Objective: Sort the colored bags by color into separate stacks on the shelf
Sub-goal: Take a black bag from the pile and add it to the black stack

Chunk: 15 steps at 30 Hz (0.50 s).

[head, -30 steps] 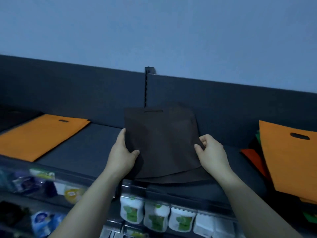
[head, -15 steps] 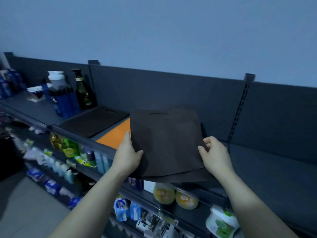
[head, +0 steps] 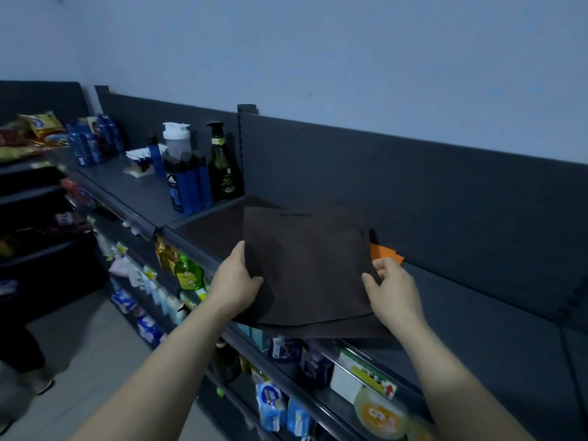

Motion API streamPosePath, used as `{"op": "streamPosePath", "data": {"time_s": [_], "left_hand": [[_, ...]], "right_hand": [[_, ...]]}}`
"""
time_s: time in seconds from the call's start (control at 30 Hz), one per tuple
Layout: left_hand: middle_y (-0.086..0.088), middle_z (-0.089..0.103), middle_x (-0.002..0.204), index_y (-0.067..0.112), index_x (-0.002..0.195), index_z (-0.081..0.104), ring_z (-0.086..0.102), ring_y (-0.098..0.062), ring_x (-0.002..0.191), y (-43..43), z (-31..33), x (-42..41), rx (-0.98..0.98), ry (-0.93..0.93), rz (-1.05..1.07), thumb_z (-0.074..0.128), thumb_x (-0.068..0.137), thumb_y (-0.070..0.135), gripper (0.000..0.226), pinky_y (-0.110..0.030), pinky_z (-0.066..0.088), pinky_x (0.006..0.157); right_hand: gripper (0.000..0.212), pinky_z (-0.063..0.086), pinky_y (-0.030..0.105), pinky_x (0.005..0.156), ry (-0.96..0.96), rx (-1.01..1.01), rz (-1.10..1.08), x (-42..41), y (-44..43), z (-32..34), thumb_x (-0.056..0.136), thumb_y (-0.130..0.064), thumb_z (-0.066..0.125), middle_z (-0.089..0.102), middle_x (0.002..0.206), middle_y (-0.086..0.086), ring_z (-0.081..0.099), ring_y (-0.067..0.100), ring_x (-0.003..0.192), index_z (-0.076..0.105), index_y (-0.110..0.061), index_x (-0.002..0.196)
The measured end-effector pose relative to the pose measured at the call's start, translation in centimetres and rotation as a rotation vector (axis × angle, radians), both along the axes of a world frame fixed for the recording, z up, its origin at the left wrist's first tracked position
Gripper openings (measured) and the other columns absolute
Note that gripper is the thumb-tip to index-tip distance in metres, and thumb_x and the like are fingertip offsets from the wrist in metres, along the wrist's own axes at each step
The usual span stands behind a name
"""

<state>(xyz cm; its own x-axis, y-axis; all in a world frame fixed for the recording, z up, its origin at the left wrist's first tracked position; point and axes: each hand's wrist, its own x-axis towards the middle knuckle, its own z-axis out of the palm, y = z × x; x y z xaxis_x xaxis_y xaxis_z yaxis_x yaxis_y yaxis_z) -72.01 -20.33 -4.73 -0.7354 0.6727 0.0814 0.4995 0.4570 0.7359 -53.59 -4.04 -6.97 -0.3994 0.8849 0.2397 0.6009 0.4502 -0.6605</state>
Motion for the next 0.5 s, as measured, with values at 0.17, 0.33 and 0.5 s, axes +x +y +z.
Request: {"op": "streamPosePath", "data": {"time_s": [0.17,0.33,0.5], "left_hand": [[-0.003,0.034,0.151,0.015,0.152,0.015,0.037,-0.022,0.135,2.3,-1.0,-6.0,-0.024,0.036,0.023,0.063,0.089,0.012,0.078,-0.029,0.034,0.105],[-0.002,0.031,0.153,0.017,0.153,0.013,0.035,-0.021,0.138,4.6,-2.7,-11.9,-0.059,0.055,0.028,0.065,0.087,0.015,0.084,-0.032,0.033,0.109],[-0.003,0.030,0.154,0.018,0.153,0.014,0.031,-0.021,0.140,6.1,-4.0,-16.5,-0.080,0.055,0.014,0.067,0.086,0.015,0.085,-0.033,0.031,0.111]], "right_hand": [[0.030,0.048,0.033,0.086,-0.009,-0.001,0.041,-5.6,2.4,-0.7,0.094,-0.028,0.055,0.061,0.123,0.002,0.057,0.021,0.112,0.053,-0.015,0.121],[0.033,0.050,0.033,0.083,-0.029,-0.002,0.064,-10.4,4.5,-1.7,0.096,-0.030,0.053,0.060,0.123,0.002,0.057,0.021,0.112,0.051,-0.016,0.125],[0.034,0.052,0.036,0.086,-0.030,0.005,0.078,-13.8,5.1,-3.0,0.095,-0.029,0.055,0.062,0.120,0.003,0.058,0.021,0.110,0.051,-0.016,0.126]]}}
